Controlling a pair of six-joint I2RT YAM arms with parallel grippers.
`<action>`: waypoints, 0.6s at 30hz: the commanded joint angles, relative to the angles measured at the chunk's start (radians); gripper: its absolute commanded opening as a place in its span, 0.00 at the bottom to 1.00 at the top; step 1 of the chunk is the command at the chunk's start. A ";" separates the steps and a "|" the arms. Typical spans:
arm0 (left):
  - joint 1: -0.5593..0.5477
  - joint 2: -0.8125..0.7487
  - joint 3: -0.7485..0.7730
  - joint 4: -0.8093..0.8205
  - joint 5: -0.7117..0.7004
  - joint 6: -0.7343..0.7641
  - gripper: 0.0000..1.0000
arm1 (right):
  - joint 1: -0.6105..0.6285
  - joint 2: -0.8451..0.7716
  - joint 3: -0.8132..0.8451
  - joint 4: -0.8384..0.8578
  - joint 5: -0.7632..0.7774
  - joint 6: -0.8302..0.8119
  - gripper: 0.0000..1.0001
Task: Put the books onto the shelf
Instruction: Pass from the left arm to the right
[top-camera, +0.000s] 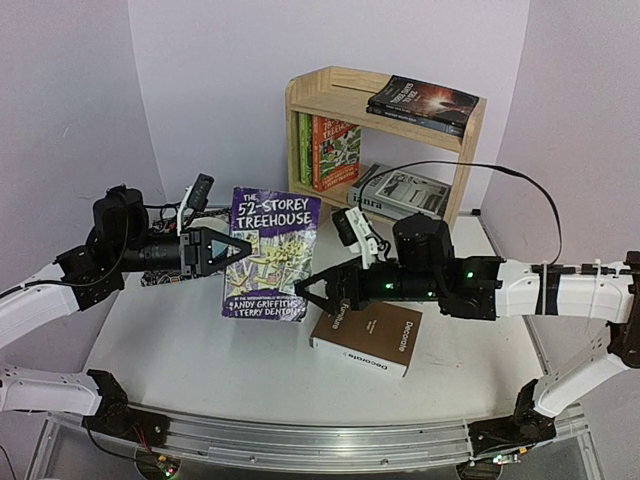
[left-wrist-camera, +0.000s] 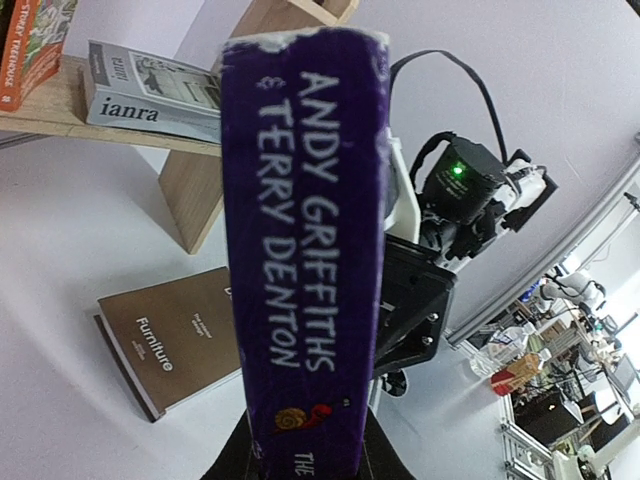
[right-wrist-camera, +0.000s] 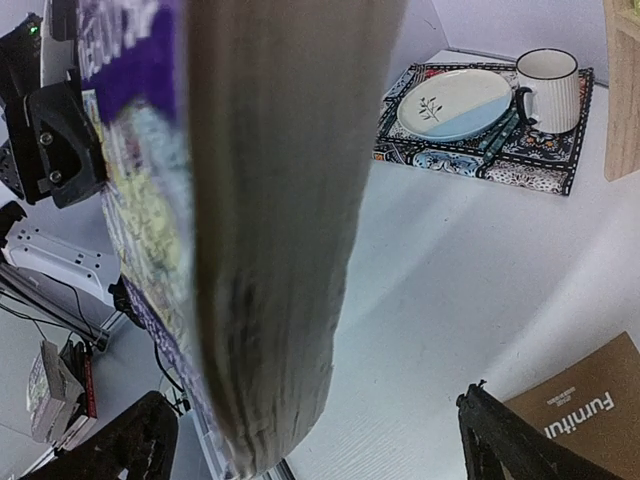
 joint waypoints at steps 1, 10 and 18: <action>-0.002 -0.011 0.076 0.189 0.172 -0.059 0.00 | -0.014 -0.035 0.035 0.135 -0.075 0.068 0.81; -0.002 -0.006 0.092 0.239 0.233 -0.116 0.00 | -0.036 -0.026 0.019 0.349 -0.218 0.210 0.66; -0.002 -0.002 0.060 0.248 0.213 -0.124 0.13 | -0.043 -0.047 -0.026 0.432 -0.202 0.244 0.08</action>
